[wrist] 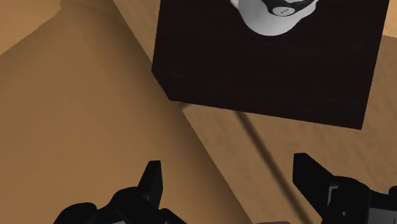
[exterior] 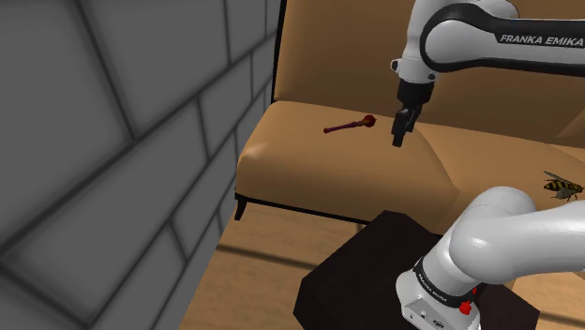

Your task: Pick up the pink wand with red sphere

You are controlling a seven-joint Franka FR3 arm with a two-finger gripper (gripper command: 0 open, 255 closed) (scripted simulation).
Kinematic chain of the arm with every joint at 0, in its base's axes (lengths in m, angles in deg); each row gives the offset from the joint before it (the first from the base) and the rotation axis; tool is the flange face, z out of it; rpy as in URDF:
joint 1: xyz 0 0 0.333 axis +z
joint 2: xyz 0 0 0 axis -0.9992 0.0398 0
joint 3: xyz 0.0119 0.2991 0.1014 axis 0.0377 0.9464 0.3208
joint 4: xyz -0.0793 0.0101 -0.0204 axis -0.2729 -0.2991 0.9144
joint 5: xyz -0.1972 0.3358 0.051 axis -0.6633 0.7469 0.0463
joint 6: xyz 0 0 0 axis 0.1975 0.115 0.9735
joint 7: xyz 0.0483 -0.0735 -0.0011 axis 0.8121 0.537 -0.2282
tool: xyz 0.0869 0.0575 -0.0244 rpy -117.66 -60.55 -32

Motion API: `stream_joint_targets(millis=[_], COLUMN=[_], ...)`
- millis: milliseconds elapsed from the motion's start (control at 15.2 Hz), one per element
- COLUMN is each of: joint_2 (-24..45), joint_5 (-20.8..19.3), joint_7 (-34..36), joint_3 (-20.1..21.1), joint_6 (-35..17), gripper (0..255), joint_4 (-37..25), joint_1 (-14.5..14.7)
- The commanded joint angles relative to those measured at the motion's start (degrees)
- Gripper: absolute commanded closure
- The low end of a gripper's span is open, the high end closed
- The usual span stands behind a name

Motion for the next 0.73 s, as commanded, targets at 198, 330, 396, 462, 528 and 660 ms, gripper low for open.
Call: stream_joint_targets(millis=[198,330,396,462,528,660], joint_2=[4.1,6.7,8.1,9.6,11.2,14.7], joint_5=[-6.2,-8.2,-8.9,-9.6,-10.2,-10.8], joint_7=[-13.1,-18.1,-20.6,-23.2,-25.7,-30.8], joint_3=[-7.7,-10.8,-12.3,-13.9,-15.4,-18.5], joint_6=[-7.6,-10.9,-12.6,-14.3,-16.0,-19.5], gripper=[0,0,0,0,0,0], joint_4=[0.2,-0.4,-0.8,-1.4,-2.0,-3.6], joint_1=[0.7,1.3,1.6,2.0,2.5,3.6])
